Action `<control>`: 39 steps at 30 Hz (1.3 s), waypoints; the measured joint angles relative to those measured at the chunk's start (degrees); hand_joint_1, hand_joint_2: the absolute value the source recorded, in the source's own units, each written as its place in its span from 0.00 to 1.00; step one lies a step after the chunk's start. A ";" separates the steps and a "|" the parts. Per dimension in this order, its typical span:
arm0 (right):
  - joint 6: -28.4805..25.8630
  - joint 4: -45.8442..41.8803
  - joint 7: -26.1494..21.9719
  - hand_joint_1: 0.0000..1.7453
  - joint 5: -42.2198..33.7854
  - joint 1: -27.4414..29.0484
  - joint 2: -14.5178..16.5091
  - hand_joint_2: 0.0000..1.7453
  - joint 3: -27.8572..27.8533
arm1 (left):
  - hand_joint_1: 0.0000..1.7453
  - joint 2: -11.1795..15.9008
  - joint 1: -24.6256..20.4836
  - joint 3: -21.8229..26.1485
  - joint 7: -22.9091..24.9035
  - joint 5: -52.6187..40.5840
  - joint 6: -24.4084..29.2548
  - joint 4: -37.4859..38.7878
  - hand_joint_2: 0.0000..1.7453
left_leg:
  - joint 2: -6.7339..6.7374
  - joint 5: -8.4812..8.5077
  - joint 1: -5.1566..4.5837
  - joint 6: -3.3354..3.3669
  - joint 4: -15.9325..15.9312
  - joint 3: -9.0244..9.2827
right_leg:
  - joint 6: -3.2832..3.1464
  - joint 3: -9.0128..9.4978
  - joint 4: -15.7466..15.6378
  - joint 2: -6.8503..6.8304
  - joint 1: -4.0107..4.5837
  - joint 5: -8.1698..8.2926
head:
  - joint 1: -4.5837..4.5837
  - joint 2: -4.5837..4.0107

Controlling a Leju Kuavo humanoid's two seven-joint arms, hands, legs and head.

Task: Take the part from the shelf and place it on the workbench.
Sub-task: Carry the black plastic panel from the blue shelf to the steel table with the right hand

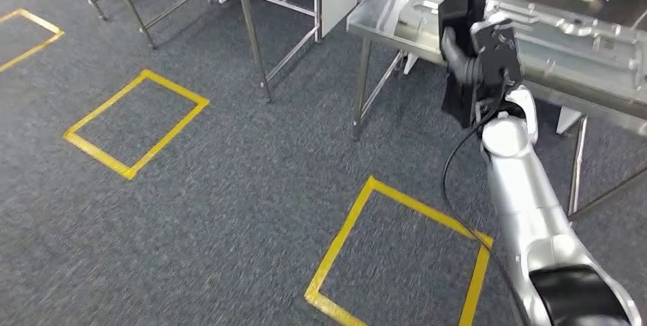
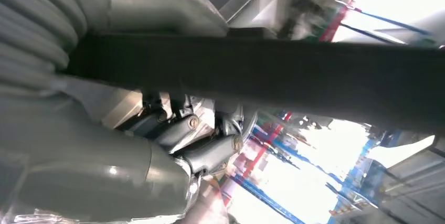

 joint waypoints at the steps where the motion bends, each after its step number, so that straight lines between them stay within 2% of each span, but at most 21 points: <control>1: 0.21 -0.56 -0.09 1.00 -0.38 -0.07 -0.38 1.00 -0.10 | 0.00 0.02 -0.18 0.01 -0.10 -0.14 -0.22 0.00 0.00 | 0.19 -0.08 0.09 -0.44 1.31 -0.27 | -0.71 0.03 0.88 0.48 0.27 -1.11 | 0.00 0.00; 3: 0.36 -1.73 -0.32 1.00 -0.82 -0.68 -0.99 1.00 -0.39 | 0.00 -0.06 -0.60 0.00 -0.24 -0.24 -0.54 -0.01 0.00 | 0.37 1.37 0.48 -1.20 7.29 -2.99 | -1.63 0.64 1.38 1.68 0.11 -2.47 | -0.03 0.00; 5: 0.37 -2.18 -0.47 1.00 -1.09 -0.94 -1.29 1.00 -0.59 | 0.00 -0.22 -0.83 -0.01 -0.26 -0.35 -0.64 0.00 0.00 | 0.13 1.86 0.95 -2.07 16.54 -8.58 | -2.22 2.25 0.92 2.83 -0.08 -3.62 | -0.08 0.00; 7: 0.50 -2.22 -0.51 1.00 -1.16 -0.43 -1.31 1.00 -0.58 | 0.00 -0.30 -0.93 -0.02 -0.27 -0.42 -0.62 0.00 0.00 | 0.05 -2.34 1.26 -2.75 22.47 -13.81 | -2.37 3.93 0.64 4.14 -0.20 -4.81 | -0.10 0.00; 9: 0.58 -2.23 -0.50 1.00 -1.14 -0.04 -1.34 1.00 -0.56 | 0.00 -0.29 -0.93 -0.01 -0.27 -0.40 -0.60 0.00 0.00 | 0.04 -6.32 1.36 -2.87 22.76 -17.15 | -2.18 5.33 0.61 5.60 -0.49 -5.91 | -0.10 0.00; 10: 0.56 -2.23 -0.50 1.00 -1.13 0.03 -1.36 1.00 -0.57 | 0.00 -0.28 -0.91 -0.01 -0.27 -0.39 -0.60 0.00 0.00 | -0.08 -5.70 1.37 -2.73 20.85 -17.97 | -2.00 5.95 0.61 6.34 -0.63 -6.36 | -0.10 0.00; 11: 0.54 -2.23 -0.49 1.00 -1.15 0.08 -1.38 1.00 -0.57 | 0.00 -0.28 -0.88 0.00 -0.27 -0.39 -0.60 0.00 0.00 | -0.44 -3.09 1.34 -2.48 17.89 -18.30 | -1.81 6.48 0.59 7.05 -0.74 -6.77 | -0.09 0.00; 14: 0.54 -2.13 -0.48 1.00 -1.18 0.31 -1.40 1.00 -0.56 | 0.00 -0.18 -0.56 0.03 -0.24 -0.30 -0.61 0.02 0.00 | -4.09 7.43 1.05 -1.00 8.35 -18.59 | -0.92 7.23 0.85 9.24 -0.87 -7.79 | -0.09 0.00; 15: 0.54 -2.09 -0.48 1.00 -1.18 0.38 -1.41 1.00 -0.56 | 0.00 -0.12 -0.47 0.04 -0.19 -0.25 -0.62 0.02 0.00 | -5.00 8.94 0.94 -0.51 7.05 -18.62 | -0.53 7.29 1.02 10.01 -0.85 -8.20 | -0.10 0.00; 17: 0.57 -2.16 -0.46 1.00 -1.18 0.18 -1.82 1.00 -0.64 | 0.00 -0.11 -0.68 0.05 -0.10 -0.24 -0.73 0.02 0.00 | -4.61 9.45 0.97 0.14 6.76 -18.15 | 0.23 7.44 1.29 11.07 -0.68 -8.92 | -0.09 0.00; 19: 0.67 -2.30 -0.51 1.00 -1.23 -0.67 -2.63 1.00 -0.81 | 0.00 -0.25 -1.02 0.05 -0.05 -0.36 -0.93 0.02 0.00 | -3.23 9.78 1.24 0.70 6.50 -17.55 | 0.84 6.86 3.21 8.48 -0.40 -10.32 | -0.06 0.00; 21: 1.08 -2.25 -0.55 1.00 -1.36 -1.77 -3.08 1.00 -0.87 | 0.00 -0.32 -1.17 0.05 -0.03 -0.57 -1.29 0.02 0.00 | -1.76 9.62 1.27 1.21 6.40 -17.16 | 1.41 3.99 9.28 4.56 -0.34 -13.74 | -0.04 0.00; 23: 1.58 -1.97 -0.42 1.00 -1.79 -2.52 -3.34 1.00 -0.79 | 0.00 -0.32 -1.22 0.05 -0.01 -0.91 -1.75 0.02 0.00 | -0.23 9.26 1.19 1.37 6.53 -16.98 | 1.87 0.21 16.35 3.33 -0.67 -16.63 | -0.03 0.00; 24: 1.78 -1.74 -0.25 1.00 -2.15 -2.85 -3.62 1.00 -0.70 | 0.00 -0.32 -1.24 0.05 0.01 -1.10 -1.98 0.02 0.00 | 0.48 9.03 1.18 1.34 6.66 -16.87 | 2.06 -0.69 17.82 3.13 -0.85 -16.63 | -0.03 0.00; 26: 2.25 -1.14 0.17 1.00 -3.29 -3.91 -4.58 1.00 -0.50 | 0.00 -0.32 -1.26 0.05 0.05 -1.45 -2.40 0.02 0.00 | 1.81 8.39 1.18 1.14 7.17 -16.59 | 2.31 1.04 13.97 2.37 -1.11 -13.38 | -0.03 0.00; 28: 2.74 -0.40 0.36 1.00 -4.48 -5.63 -5.69 1.00 -0.28 | 0.00 -0.31 -1.26 0.06 0.07 -1.67 -2.68 0.02 0.00 | 2.94 7.58 0.93 0.73 7.91 -16.30 | 2.14 4.83 6.20 -0.25 -0.96 -9.83 | -0.04 0.00; 30: 3.07 0.33 0.36 1.00 -5.35 -7.08 -6.51 1.00 -0.04 | 0.00 -0.28 -1.30 0.08 0.01 -1.79 -2.74 0.02 0.00 | 3.90 6.96 0.58 0.19 8.31 -16.01 | 1.60 6.41 2.83 -1.55 -0.61 -8.90 | -0.04 0.00; 32: 3.23 0.93 0.38 1.00 -5.78 -7.73 -7.14 1.00 0.25 | 0.00 -0.25 -1.38 0.11 -0.07 -1.85 -2.79 0.01 0.00 | 4.89 6.60 0.50 -0.38 8.28 -15.63 | 0.98 6.33 2.89 -0.16 -0.54 -8.88 | -0.04 0.00; 34: 2.78 1.43 0.46 1.00 -5.91 -8.20 -7.58 1.00 0.61 | 0.00 -0.16 -1.48 0.15 -0.10 -1.94 -2.87 0.01 0.00 | 3.83 5.47 0.72 -1.02 9.56 -15.91 | 0.32 6.38 2.73 0.93 -0.80 -8.73 | -0.05 0.00; 37: 0.19 1.88 0.91 1.00 -5.33 -8.48 -7.76 1.00 1.37 | 0.00 -0.12 -1.40 0.25 -0.09 -2.33 -3.50 0.02 0.00 | 0.59 0.54 1.03 -1.43 19.62 -20.70 | -0.72 6.48 2.62 2.21 -0.85 -8.98 | -0.08 0.00; 39: -1.07 2.01 1.23 1.00 -5.11 -7.96 -7.95 1.00 1.84 | 0.00 -0.09 -1.29 0.41 -0.04 -2.50 -3.83 0.02 0.00 | 0.21 -0.79 1.04 -1.38 25.79 -24.18 | -0.96 6.78 2.63 3.23 -0.60 -9.44 | -0.08 0.00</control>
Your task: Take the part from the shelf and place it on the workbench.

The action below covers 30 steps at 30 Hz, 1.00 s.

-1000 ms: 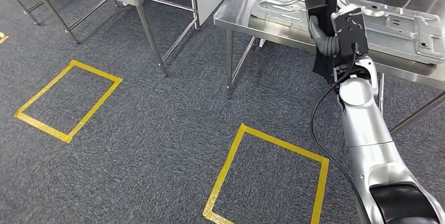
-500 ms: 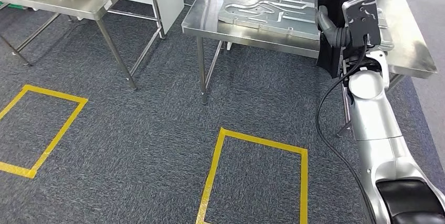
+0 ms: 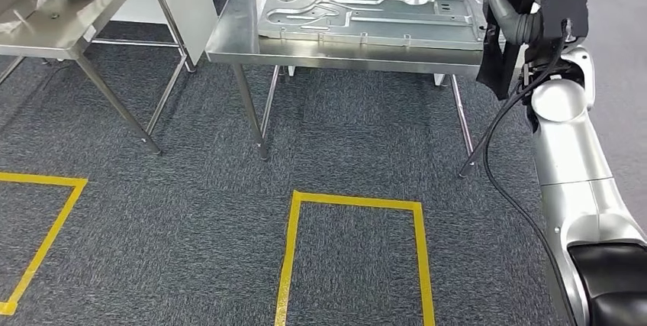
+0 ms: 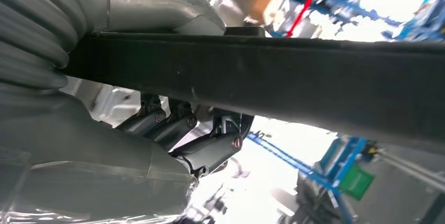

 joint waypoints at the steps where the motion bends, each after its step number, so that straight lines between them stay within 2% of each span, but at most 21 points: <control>1: -0.34 0.03 0.09 1.00 0.01 0.37 -0.20 1.00 0.15 | 0.00 0.02 0.06 0.09 0.02 -0.03 -0.03 0.00 0.00 | -0.02 1.07 -0.01 0.15 -0.03 -0.34 | 0.00 0.34 0.01 0.43 0.11 -0.31 | 0.00 0.00; 3: -0.76 -0.03 0.10 1.00 0.22 1.01 -0.70 1.00 0.33 | 0.00 0.03 0.17 0.24 0.06 -0.07 -0.03 0.00 0.00 | -0.15 5.57 -0.09 0.80 -6.40 2.12 | 0.17 1.34 0.01 1.01 0.25 -1.02 | 0.00 0.00; 4: -0.96 -0.07 0.10 1.00 0.47 1.20 -0.91 1.00 0.39 | 0.00 0.08 0.19 0.34 0.10 -0.08 0.00 0.00 0.00 | -0.29 7.31 -0.23 1.22 -10.51 3.92 | 0.35 1.84 0.04 1.22 0.36 -1.42 | 0.00 0.00; 5: -1.17 -0.12 0.10 1.00 0.75 1.30 -1.07 1.00 0.45 | 0.00 0.11 0.17 0.45 0.14 -0.09 0.03 0.00 0.00 | -0.36 8.16 -0.36 1.58 -13.77 5.42 | 0.61 2.20 0.03 1.42 0.42 -1.78 | 0.00 0.00; 7: -1.53 -0.24 0.14 1.00 1.23 1.43 -1.35 1.00 0.60 | 0.00 0.17 0.09 0.64 0.21 -0.11 0.11 -0.01 0.00 | -0.37 7.62 -0.64 2.23 -16.73 6.82 | 1.34 2.62 0.10 1.69 0.45 -2.05 | 0.01 0.00; 10: -1.71 -0.60 0.28 1.00 1.85 1.61 -1.99 1.00 0.95 | 0.00 0.14 0.08 0.75 0.28 -0.14 0.15 0.00 0.00 | -0.27 7.01 -0.49 3.29 -18.16 8.92 | 2.29 2.66 1.82 1.29 0.28 -1.93 | 0.06 0.00; 12: -1.74 -0.65 0.68 1.00 2.56 1.07 -2.23 1.00 1.30 | 0.00 0.11 0.13 0.81 0.35 -0.31 0.16 -0.01 0.00 | -0.26 6.48 -0.36 3.63 -18.68 10.68 | 2.68 -0.38 6.65 0.54 0.09 -2.77 | 0.09 0.00; 14: -1.60 -0.06 1.48 1.00 3.30 -0.01 -2.09 1.00 1.85 | 0.00 0.11 0.16 0.86 0.47 -0.55 0.17 -0.01 0.00 | -0.28 5.29 -0.31 3.60 -18.75 12.08 | 3.08 -5.87 13.25 0.17 -0.15 -4.70 | 0.09 0.00; 15: -1.49 0.43 1.89 1.00 3.61 -0.56 -1.94 1.00 2.18 | 0.00 0.11 0.21 0.88 0.52 -0.64 0.17 0.00 0.00 | -0.31 4.53 -0.24 3.45 -18.75 12.91 | 3.25 -8.20 15.17 0.07 -0.32 -5.81 | 0.09 0.00; 16: -1.38 0.97 2.22 1.00 3.85 -1.09 -1.75 1.00 2.52 | 0.00 0.11 0.26 0.90 0.57 -0.69 0.16 0.00 0.00 | -0.33 3.70 -0.12 3.26 -18.75 13.90 | 3.44 -9.73 15.40 -0.05 -0.50 -6.47 | 0.09 0.00; 17: -1.30 1.48 2.44 1.00 4.02 -1.60 -1.55 1.00 2.84 | 0.00 0.10 0.30 0.92 0.59 -0.72 0.16 0.00 0.00 | -0.36 2.78 0.03 3.02 -18.75 15.05 | 3.66 -10.37 13.85 -0.24 -0.68 -6.15 | 0.09 0.00; 18: -1.26 1.92 2.54 1.00 4.10 -2.01 -1.39 1.00 3.09 | 0.00 0.09 0.34 0.94 0.60 -0.73 0.16 0.00 0.00 | -0.36 1.76 0.18 2.76 -18.78 16.16 | 3.84 -10.32 10.82 -0.58 -0.85 -4.20 | 0.09 0.00; 19: -1.21 2.50 2.58 1.00 4.13 -2.35 -1.23 1.00 3.31 | 0.00 0.09 0.39 0.99 0.62 -0.73 0.16 0.02 0.00 | -0.34 0.67 0.27 2.47 -18.76 17.37 | 3.98 -10.03 6.99 -1.17 -0.98 0.09 | 0.10 0.00; 21: -0.94 3.70 2.64 1.00 4.27 -3.06 -0.85 1.00 3.74 | 0.00 0.10 0.39 1.08 0.70 -0.85 0.15 0.04 0.00 | -0.27 -1.25 0.21 1.65 -19.22 19.21 | 3.55 -9.43 2.07 -2.07 -0.75 6.96 | 0.04 0.00; 22: -0.79 4.22 2.75 1.00 4.47 -3.40 -0.65 1.00 3.98 | 0.00 0.15 0.35 1.13 0.76 -0.95 0.11 0.05 0.00 | -0.16 -1.76 0.12 1.17 -19.69 20.35 | 3.06 -9.15 1.23 -2.11 -0.61 8.54 | 0.02 0.00; 23: -0.69 4.51 2.89 1.00 4.71 -3.87 -0.49 1.00 4.17 | 0.00 0.21 0.26 1.14 0.80 -1.04 0.07 0.04 0.00 | -0.07 -1.50 0.05 0.72 -19.85 20.90 | 2.47 -8.68 1.41 -1.85 -0.51 7.65 | -0.01 0.00; 25: -0.74 4.86 3.12 1.00 5.18 -5.10 -0.08 1.00 4.44 | 0.00 0.32 -0.03 1.15 0.90 -1.17 -0.05 0.02 0.00 | -0.28 0.87 0.21 -0.05 -17.01 20.06 | 1.53 -7.14 1.05 -1.25 -0.81 6.24 | -0.04 0.00; 27: -1.10 5.29 3.15 1.00 5.74 -6.14 0.72 1.00 4.66 | 0.00 0.36 -0.32 1.15 1.00 -1.37 -0.27 0.02 0.00 | -0.70 2.98 0.44 -0.52 -9.58 15.46 | 0.83 -5.20 0.40 -0.87 -0.81 4.85 | -0.09 0.00; 28: -1.30 5.58 3.16 1.00 6.06 -6.13 1.10 1.00 4.74 | 0.00 0.39 -0.34 1.16 1.03 -1.52 -0.50 0.02 0.00 | -0.76 2.24 0.39 -0.60 -5.78 12.74 | 0.57 -4.05 0.06 -0.73 -0.65 4.02 | -0.10 0.00; 29: -1.44 5.91 3.18 1.00 6.41 -5.78 1.61 1.00 4.82 | 0.00 0.43 -0.32 1.18 1.08 -1.65 -0.71 0.02 0.00 | -0.73 0.04 0.33 -0.56 -2.95 10.05 | 0.34 -2.71 -0.24 -0.63 -0.50 3.08 | -0.12 0.00; 30: -1.49 6.22 3.20 1.00 6.65 -5.18 1.98 1.00 4.86 | 0.00 0.46 -0.19 1.20 1.13 -1.79 -0.88 0.03 0.00 | -0.72 -3.13 0.18 -0.41 -1.54 7.72 | 0.18 -1.18 -0.49 -0.53 -0.35 2.06 | -0.12 0.00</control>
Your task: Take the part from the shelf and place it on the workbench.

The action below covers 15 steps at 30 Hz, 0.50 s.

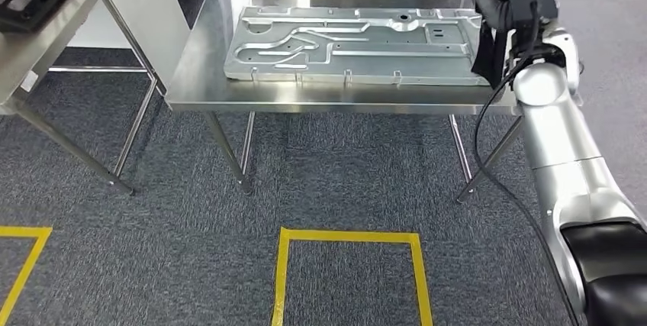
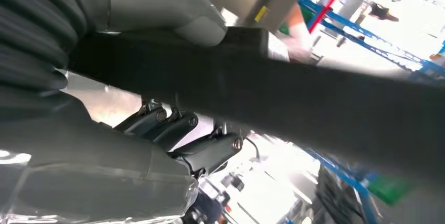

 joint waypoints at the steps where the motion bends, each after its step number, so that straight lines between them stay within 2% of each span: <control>1: 0.01 0.28 0.03 1.00 0.17 0.66 0.36 1.00 0.05 | 0.00 0.02 0.16 0.02 0.04 -0.08 -0.13 0.01 0.00 | 0.00 -3.13 -0.19 0.24 0.17 -2.04 | -0.14 1.65 -0.24 0.11 0.14 -1.09 | 0.00 0.00; 2: 0.02 0.56 0.05 1.00 0.27 1.18 0.65 1.00 0.11 | 0.00 0.02 0.35 0.03 0.08 -0.12 -0.15 0.01 0.00 | -0.01 -5.11 -0.40 0.58 -1.02 -3.68 | -0.20 3.34 -0.45 0.23 0.28 -2.20 | 0.00 0.00; 3: 0.02 0.80 0.07 1.00 0.30 1.50 0.86 1.00 0.15 | 0.00 0.02 0.58 0.04 0.12 -0.18 -0.17 0.02 0.00 | -0.03 -4.92 -0.64 1.03 -3.19 -4.98 | -0.22 5.01 -0.61 0.32 0.46 -3.33 | 0.00 0.00; 4: 0.02 0.98 0.08 1.00 0.30 1.70 1.01 1.00 0.17 | 0.00 0.03 0.79 0.04 0.15 -0.24 -0.18 0.03 0.00 | -0.06 -2.10 -0.89 1.59 -5.97 -5.92 | -0.23 6.47 -0.75 0.36 0.61 -4.41 | 0.01 0.00; 6: 0.04 1.52 0.04 1.00 0.31 2.12 1.39 1.00 0.19 | 0.00 0.14 1.33 0.10 0.25 -0.41 -0.18 0.13 0.00 | -0.38 8.77 -1.71 2.91 -12.14 -7.28 | 0.00 9.07 -0.81 0.70 0.93 -6.68 | 0.00 0.00; 7: 0.10 1.74 0.06 1.00 0.33 2.40 1.64 1.00 0.22 | 0.00 0.19 1.51 0.13 0.31 -0.50 -0.19 0.18 0.00 | -0.64 12.75 -2.07 3.43 -14.03 -7.35 | 0.18 10.25 -1.03 0.90 1.04 -7.86 | 0.00 0.00; 8: 0.17 1.87 0.06 1.00 0.38 2.57 1.82 1.00 0.25 | 0.00 0.27 1.62 0.17 0.36 -0.61 -0.20 0.22 0.00 | -0.90 14.92 -2.31 3.81 -15.29 -7.11 | 0.42 11.39 -0.85 1.10 1.13 -8.50 | 0.04 0.00; 10: 0.33 1.63 0.07 1.00 0.64 2.34 1.90 1.00 0.18 | 0.00 0.31 1.43 0.19 0.43 -1.00 -0.36 0.23 0.00 | -1.05 14.87 -2.21 4.29 -15.89 -4.97 | 0.90 12.47 0.91 1.15 1.26 -8.41 | 0.10 0.00; 11: 0.39 1.41 0.06 1.00 0.86 2.08 1.81 1.00 0.07 | 0.00 0.33 1.32 0.20 0.44 -1.20 -0.52 0.23 0.00 | -0.95 14.95 -2.07 4.55 -16.21 -3.78 | 1.21 11.76 3.58 0.98 1.26 -7.42 | 0.16 0.00; 12: 0.50 1.22 0.06 1.00 1.09 1.91 1.76 1.00 -0.05 | 0.00 0.34 1.20 0.20 0.47 -1.43 -0.71 0.23 0.00 | -0.81 14.89 -2.00 4.78 -16.35 -2.58 | 1.54 9.97 6.97 0.79 1.24 -6.84 | 0.16 0.00; 13: 0.60 1.04 0.07 1.00 1.28 2.00 1.73 1.00 -0.17 | 0.00 0.38 1.09 0.20 0.49 -1.58 -0.88 0.23 0.00 | -0.72 14.49 -1.93 4.96 -16.43 -1.63 | 1.82 7.41 10.74 0.54 1.10 -6.99 | 0.20 0.00; 14: 0.69 0.92 0.07 1.00 1.38 2.22 1.72 1.00 -0.25 | 0.00 0.41 0.99 0.21 0.52 -1.71 -0.98 0.23 0.00 | -0.65 13.65 -1.91 5.05 -16.42 -0.71 | 2.10 4.55 14.00 0.43 0.98 -8.06 | 0.20 0.00; 15: 0.77 0.85 0.09 1.00 1.41 2.60 1.70 1.00 -0.32 | 0.00 0.43 0.90 0.21 0.52 -1.84 -1.05 0.23 0.00 | -0.64 12.74 -1.88 5.06 -16.42 0.28 | 2.29 1.82 16.07 0.40 0.83 -10.53 | 0.20 0.00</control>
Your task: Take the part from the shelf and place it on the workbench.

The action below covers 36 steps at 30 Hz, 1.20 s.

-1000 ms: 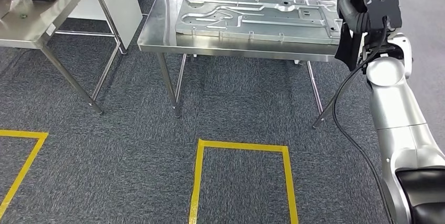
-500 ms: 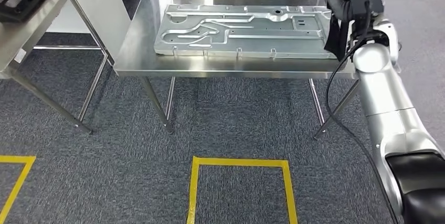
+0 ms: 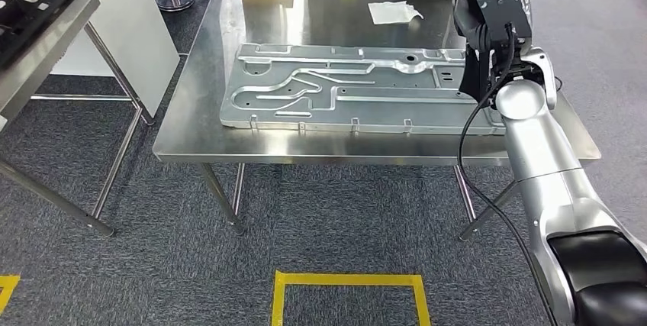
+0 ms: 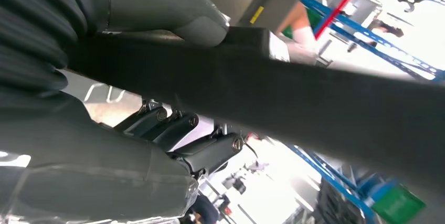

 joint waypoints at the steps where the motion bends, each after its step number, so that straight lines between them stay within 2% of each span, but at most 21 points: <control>1: 0.02 -0.04 0.04 1.00 0.01 0.43 -0.02 1.00 -0.06 | 0.00 0.01 -0.07 0.00 0.01 -0.06 -0.04 0.00 0.00 | -0.05 -1.00 0.04 -0.03 0.00 1.12 | 0.14 -2.23 0.70 -0.03 -0.16 -2.93 | 0.01 0.00; 2: 0.03 -0.07 0.09 1.00 0.05 0.83 -0.03 1.00 -0.13 | 0.00 0.01 -0.06 -0.01 0.01 -0.16 -0.09 0.00 0.00 | -0.10 -2.03 0.08 -0.08 0.00 2.37 | 0.29 -3.88 0.14 -0.05 -0.30 -5.28 | 0.01 0.00; 3: 0.02 -0.18 0.17 1.00 0.11 1.20 -0.10 1.00 -0.23 | 0.00 0.01 -0.02 -0.01 0.02 -0.32 -0.17 0.00 0.00 | -0.15 -3.16 0.13 -0.16 -0.01 3.73 | 0.43 -5.06 -1.58 -0.10 -0.42 -6.26 | 0.01 0.00; 4: 0.01 -0.42 0.30 1.00 0.19 1.59 -0.28 1.00 -0.38 | 0.00 0.01 0.02 -0.03 0.03 -0.55 -0.32 0.00 0.00 | -0.19 -4.29 0.18 -0.29 -0.01 5.08 | 0.55 -5.78 -4.26 -0.19 -0.53 -4.84 | 0.01 0.00; 5: 0.01 -0.76 0.51 1.00 0.28 2.15 -0.58 1.00 -0.62 | 0.00 0.04 0.11 -0.06 0.05 -0.86 -0.55 0.01 0.00 | -0.26 -5.40 0.21 -0.47 0.00 6.33 | 0.64 -6.17 -7.58 -0.47 -0.59 -0.24 | 0.01 0.00; 6: 0.06 -1.28 0.81 1.00 0.38 2.86 -1.04 1.00 -0.96 | 0.00 0.11 0.16 -0.11 0.07 -1.22 -0.82 0.01 0.00 | -0.43 -6.51 0.18 -0.73 0.04 7.40 | 0.46 -6.24 -10.62 -0.93 -0.56 5.22 | 0.04 0.00; 7: 0.23 -2.01 1.23 1.00 0.55 3.73 -1.54 1.00 -1.36 | 0.00 0.19 0.16 -0.20 0.10 -1.60 -1.06 0.02 0.00 | -0.57 -7.46 0.15 -1.07 -0.03 8.26 | 0.07 -6.04 -12.72 -1.22 -0.35 9.91 | -0.02 0.00; 8: 0.55 -2.90 1.72 1.00 0.78 4.70 -2.00 1.00 -1.85 | 0.00 0.34 0.14 -0.27 0.13 -1.94 -1.24 0.02 0.00 | -0.71 -8.17 0.06 -1.36 -0.08 8.88 | -0.39 -5.78 -13.79 -1.49 -0.26 13.31 | -0.07 0.00; 9: 1.03 -3.91 2.26 1.00 1.12 5.45 -2.40 1.00 -2.41 | 0.00 0.45 0.05 -0.34 0.16 -2.21 -1.37 0.02 0.00 | -0.78 -8.52 0.00 -1.55 -0.20 9.24 | -0.79 -5.50 -13.96 -1.47 -0.16 14.05 | -0.13 0.00; 13: 2.50 -7.18 3.40 1.00 2.55 7.91 -2.87 1.00 -4.26 | 0.00 0.68 -0.28 -0.42 0.25 -2.57 -1.67 0.02 0.00 | -0.39 -8.04 0.00 -2.02 -2.87 10.73 | -1.39 -4.91 -14.95 -0.35 -0.26 13.62 | -0.21 0.00; 18: 2.71 -8.59 3.73 1.00 3.05 10.53 -3.02 1.00 -4.96 | 0.00 0.83 -0.52 -0.42 0.25 -2.60 -1.73 0.02 0.00 | -0.15 -8.04 0.00 -2.11 -6.88 13.44 | -2.05 -3.90 -16.55 0.35 -0.46 13.00 | -0.21 0.00; 21: 3.32 -9.00 4.05 1.00 4.55 11.27 -3.09 1.00 -5.28 | 0.00 0.84 -0.62 -0.44 0.27 -2.98 -1.86 0.02 0.00 | -0.08 -8.15 0.01 -2.18 -7.82 14.23 | -2.25 -3.54 -16.78 0.52 -0.45 12.75 | -0.21 0.00; 26: 4.55 -9.55 5.34 1.00 12.93 12.91 -2.58 1.00 -5.14 | 0.00 0.84 -0.90 -0.64 0.80 -4.38 -2.09 0.02 0.00 | 0.04 -8.38 0.09 -2.43 -8.44 15.21 | -2.44 -2.52 -16.81 0.52 -0.38 12.40 | -0.21 0.00; 31: 3.69 -7.44 5.60 1.00 23.00 13.21 0.85 1.00 -3.08 | 0.00 0.82 -1.39 -0.90 1.34 -5.84 -2.14 0.02 0.00 | 0.31 -8.38 0.12 -2.52 -8.49 15.72 | -2.44 -2.02 -16.82 0.62 -0.36 12.39 | -0.21 0.00; 36: 0.50 -1.21 5.69 1.00 35.37 12.59 7.31 1.00 -0.77 | 0.00 0.89 -1.96 -1.62 1.91 -8.16 -2.98 0.02 0.00 | 0.35 -8.32 0.13 -2.61 -8.48 15.94 | -2.45 -1.81 -16.82 0.63 -0.31 12.40 | -0.21 0.00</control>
